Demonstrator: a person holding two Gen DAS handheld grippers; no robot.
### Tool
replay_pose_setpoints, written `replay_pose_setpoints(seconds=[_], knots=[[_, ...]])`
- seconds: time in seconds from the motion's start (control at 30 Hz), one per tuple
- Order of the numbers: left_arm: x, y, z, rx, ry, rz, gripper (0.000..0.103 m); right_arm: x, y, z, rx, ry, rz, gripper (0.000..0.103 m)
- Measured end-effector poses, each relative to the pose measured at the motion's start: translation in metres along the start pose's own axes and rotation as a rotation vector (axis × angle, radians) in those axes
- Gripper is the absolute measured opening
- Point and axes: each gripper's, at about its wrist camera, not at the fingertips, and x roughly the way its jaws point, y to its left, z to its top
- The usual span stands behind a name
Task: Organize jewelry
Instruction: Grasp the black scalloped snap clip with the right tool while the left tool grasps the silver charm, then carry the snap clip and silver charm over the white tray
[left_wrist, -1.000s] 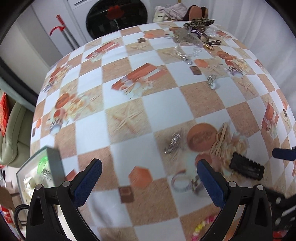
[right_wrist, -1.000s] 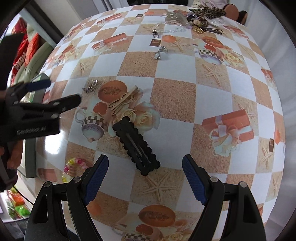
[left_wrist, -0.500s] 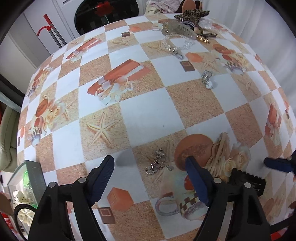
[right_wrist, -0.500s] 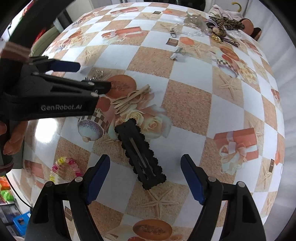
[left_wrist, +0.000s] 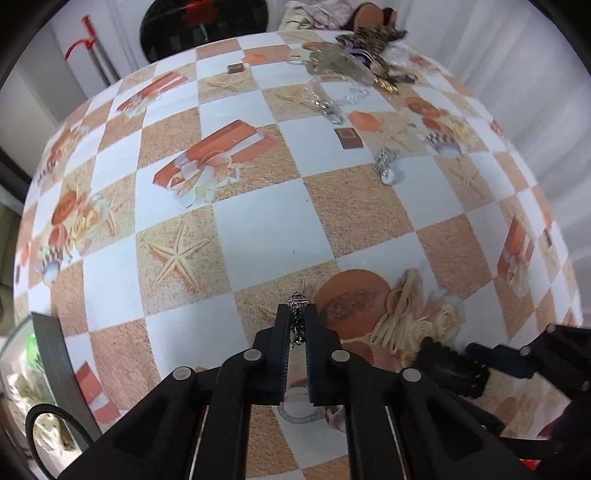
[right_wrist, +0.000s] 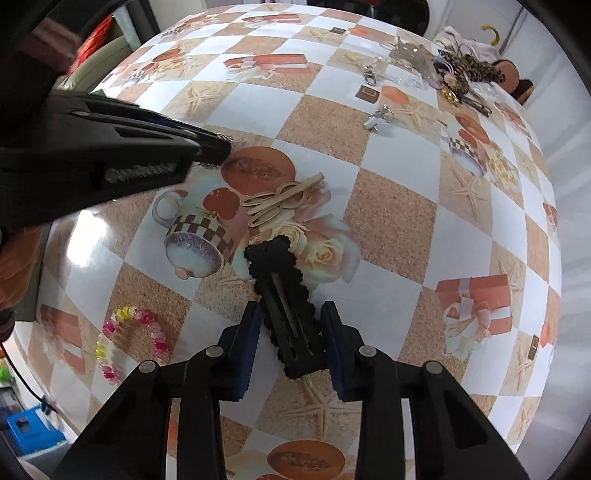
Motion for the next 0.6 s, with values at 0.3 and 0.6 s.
replay_pose_setpoints(seconds=[0.3,0.6], knots=[[-0.028,0.014,-0.014,-0.054,-0.042,-0.028,0.012,-0.01,-0.029,-0.004,0.16,-0.002,0.11,0.032],[-0.061,0.023,-0.028,-0.087,-0.09,-0.038,0.012,-0.036,-0.051,-0.005,0.3,-0.023,0.204,0.032]])
